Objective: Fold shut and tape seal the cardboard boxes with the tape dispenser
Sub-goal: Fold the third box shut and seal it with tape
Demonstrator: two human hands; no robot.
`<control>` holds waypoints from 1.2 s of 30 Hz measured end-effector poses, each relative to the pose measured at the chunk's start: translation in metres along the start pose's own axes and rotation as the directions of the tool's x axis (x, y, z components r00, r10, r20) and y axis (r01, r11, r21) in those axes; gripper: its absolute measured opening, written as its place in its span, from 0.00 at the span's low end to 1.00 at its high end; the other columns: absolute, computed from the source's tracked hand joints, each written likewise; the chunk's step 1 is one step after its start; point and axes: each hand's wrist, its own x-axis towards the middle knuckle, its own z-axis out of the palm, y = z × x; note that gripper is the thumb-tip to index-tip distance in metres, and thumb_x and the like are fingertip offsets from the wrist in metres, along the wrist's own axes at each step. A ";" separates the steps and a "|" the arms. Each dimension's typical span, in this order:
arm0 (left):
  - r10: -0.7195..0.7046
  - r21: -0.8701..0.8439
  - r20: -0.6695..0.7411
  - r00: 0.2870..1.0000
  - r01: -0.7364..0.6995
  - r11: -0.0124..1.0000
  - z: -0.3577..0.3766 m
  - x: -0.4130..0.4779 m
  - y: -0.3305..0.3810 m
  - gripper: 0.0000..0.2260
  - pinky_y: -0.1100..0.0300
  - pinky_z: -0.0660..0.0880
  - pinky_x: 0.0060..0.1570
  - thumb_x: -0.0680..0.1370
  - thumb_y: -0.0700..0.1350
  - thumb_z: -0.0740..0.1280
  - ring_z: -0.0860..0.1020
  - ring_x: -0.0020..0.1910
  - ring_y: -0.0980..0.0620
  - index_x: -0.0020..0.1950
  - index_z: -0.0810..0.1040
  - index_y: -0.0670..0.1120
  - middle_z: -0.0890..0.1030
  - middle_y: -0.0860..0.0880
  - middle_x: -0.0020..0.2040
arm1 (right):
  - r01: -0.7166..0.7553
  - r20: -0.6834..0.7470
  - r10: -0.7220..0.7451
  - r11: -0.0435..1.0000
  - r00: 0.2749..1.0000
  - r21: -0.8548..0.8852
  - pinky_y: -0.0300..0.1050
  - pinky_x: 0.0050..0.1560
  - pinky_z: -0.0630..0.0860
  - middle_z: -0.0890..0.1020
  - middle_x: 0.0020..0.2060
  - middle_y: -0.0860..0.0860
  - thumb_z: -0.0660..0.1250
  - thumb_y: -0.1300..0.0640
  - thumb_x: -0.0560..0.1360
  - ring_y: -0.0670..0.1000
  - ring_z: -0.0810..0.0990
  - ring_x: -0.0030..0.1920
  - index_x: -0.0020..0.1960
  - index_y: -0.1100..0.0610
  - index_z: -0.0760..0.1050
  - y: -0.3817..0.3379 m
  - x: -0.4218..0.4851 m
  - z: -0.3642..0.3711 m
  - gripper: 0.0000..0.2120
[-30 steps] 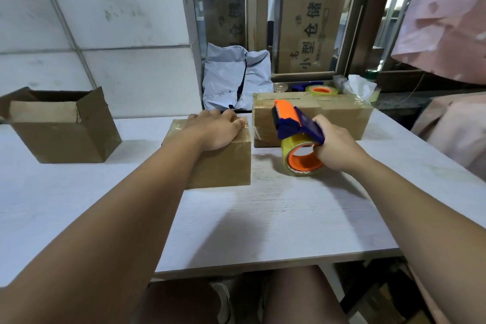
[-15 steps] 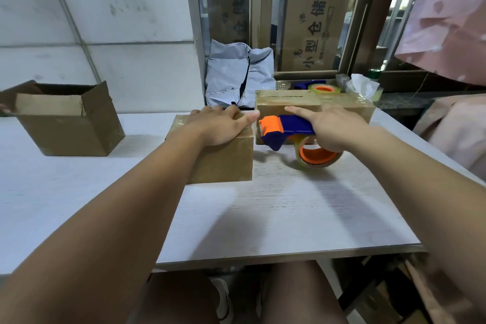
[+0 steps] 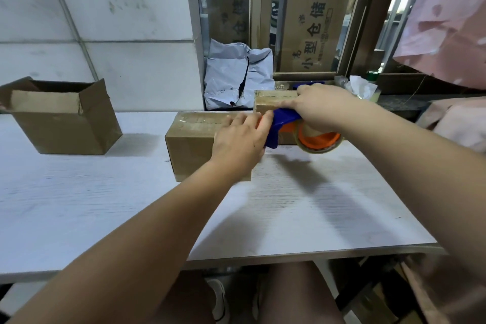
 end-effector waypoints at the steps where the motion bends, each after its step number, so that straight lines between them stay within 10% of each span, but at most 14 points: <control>1: -0.008 -0.023 -0.006 1.000 0.008 1.000 0.000 0.001 0.000 0.27 0.47 0.64 0.67 0.79 0.49 0.61 0.68 0.68 0.46 0.76 0.55 0.49 0.69 0.48 0.70 | 0.035 -0.001 -0.035 0.999 0.999 0.017 0.51 0.48 0.75 0.67 0.49 0.54 0.58 0.58 0.78 0.56 0.72 0.48 0.75 0.40 0.52 0.002 0.000 -0.001 0.30; 13: -0.051 -0.066 -0.013 0.999 0.050 0.997 -0.010 -0.001 -0.003 0.26 0.53 0.68 0.61 0.79 0.54 0.62 0.71 0.64 0.50 0.74 0.60 0.49 0.76 0.50 0.63 | 0.145 0.046 -0.145 0.989 0.988 0.001 0.50 0.53 0.73 0.67 0.45 0.49 0.59 0.62 0.77 0.53 0.70 0.48 0.73 0.37 0.58 0.003 0.011 -0.017 0.31; 27: 0.077 0.018 0.087 0.993 -0.079 0.997 -0.005 -0.002 -0.006 0.24 0.49 0.60 0.68 0.75 0.63 0.62 0.66 0.69 0.46 0.66 0.71 0.50 0.77 0.49 0.61 | 0.191 0.241 -0.197 0.980 0.950 0.050 0.49 0.62 0.71 0.75 0.63 0.50 0.60 0.66 0.77 0.53 0.73 0.60 0.72 0.41 0.63 0.000 0.018 -0.012 0.30; 36: 0.029 -0.146 0.140 0.990 -0.008 0.989 -0.015 0.000 -0.009 0.23 0.53 0.61 0.63 0.71 0.68 0.63 0.66 0.67 0.51 0.58 0.76 0.54 0.80 0.53 0.54 | 0.058 0.275 -0.093 0.990 0.957 0.132 0.44 0.44 0.70 0.77 0.42 0.50 0.63 0.66 0.73 0.52 0.74 0.43 0.51 0.52 0.77 0.012 0.017 0.012 0.12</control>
